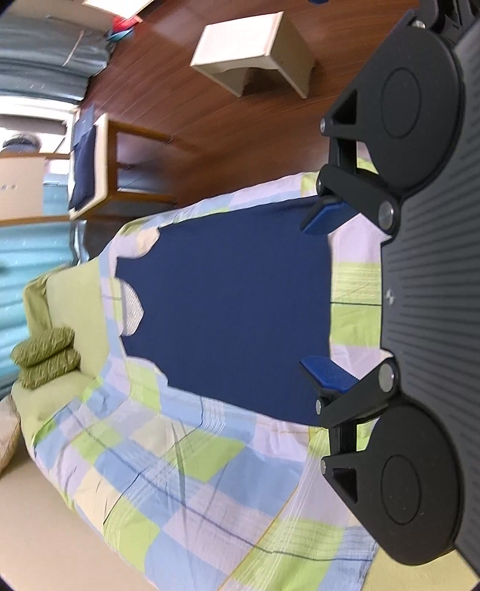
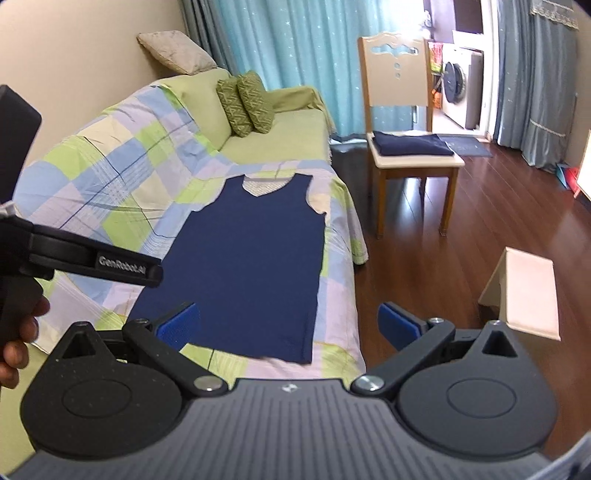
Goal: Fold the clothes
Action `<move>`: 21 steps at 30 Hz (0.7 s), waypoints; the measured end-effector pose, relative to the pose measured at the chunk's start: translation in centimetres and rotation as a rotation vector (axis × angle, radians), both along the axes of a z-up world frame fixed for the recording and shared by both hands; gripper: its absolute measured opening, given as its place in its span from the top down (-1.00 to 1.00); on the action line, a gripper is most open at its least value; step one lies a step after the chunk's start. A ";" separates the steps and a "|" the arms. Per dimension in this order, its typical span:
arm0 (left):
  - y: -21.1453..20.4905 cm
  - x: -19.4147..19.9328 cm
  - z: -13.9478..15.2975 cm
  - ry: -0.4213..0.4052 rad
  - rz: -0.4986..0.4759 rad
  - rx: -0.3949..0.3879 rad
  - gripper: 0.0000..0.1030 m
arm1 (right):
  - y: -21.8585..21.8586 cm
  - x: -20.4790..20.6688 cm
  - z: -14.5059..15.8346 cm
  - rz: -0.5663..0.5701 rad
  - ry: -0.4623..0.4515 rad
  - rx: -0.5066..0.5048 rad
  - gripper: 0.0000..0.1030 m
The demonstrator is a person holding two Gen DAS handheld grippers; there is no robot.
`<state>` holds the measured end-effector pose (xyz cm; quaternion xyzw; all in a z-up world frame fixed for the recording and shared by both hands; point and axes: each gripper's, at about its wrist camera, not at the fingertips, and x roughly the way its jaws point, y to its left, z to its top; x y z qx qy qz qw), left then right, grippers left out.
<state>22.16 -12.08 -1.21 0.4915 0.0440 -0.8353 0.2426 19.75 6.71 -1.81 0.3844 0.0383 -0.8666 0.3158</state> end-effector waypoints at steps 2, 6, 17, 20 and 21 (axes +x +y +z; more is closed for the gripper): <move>0.3 0.1 -0.4 -0.015 -0.007 0.004 -0.44 | 0.3 0.3 -0.4 -0.012 -0.015 0.011 -0.97; 0.6 0.8 -0.8 -0.025 -0.019 0.014 -0.44 | 0.9 0.8 -0.7 -0.028 -0.026 0.025 -0.97; 1.6 1.5 -0.9 -0.047 0.001 0.021 -0.45 | 1.4 1.3 -1.7 -0.028 -0.068 0.054 -0.97; 1.5 1.3 -1.0 -0.050 0.012 0.023 -0.47 | 1.3 1.1 -1.9 -0.014 -0.061 0.060 -0.97; 1.5 1.1 -1.0 -0.050 0.017 0.025 -0.49 | 1.3 1.0 -1.9 -0.008 -0.058 0.061 -0.97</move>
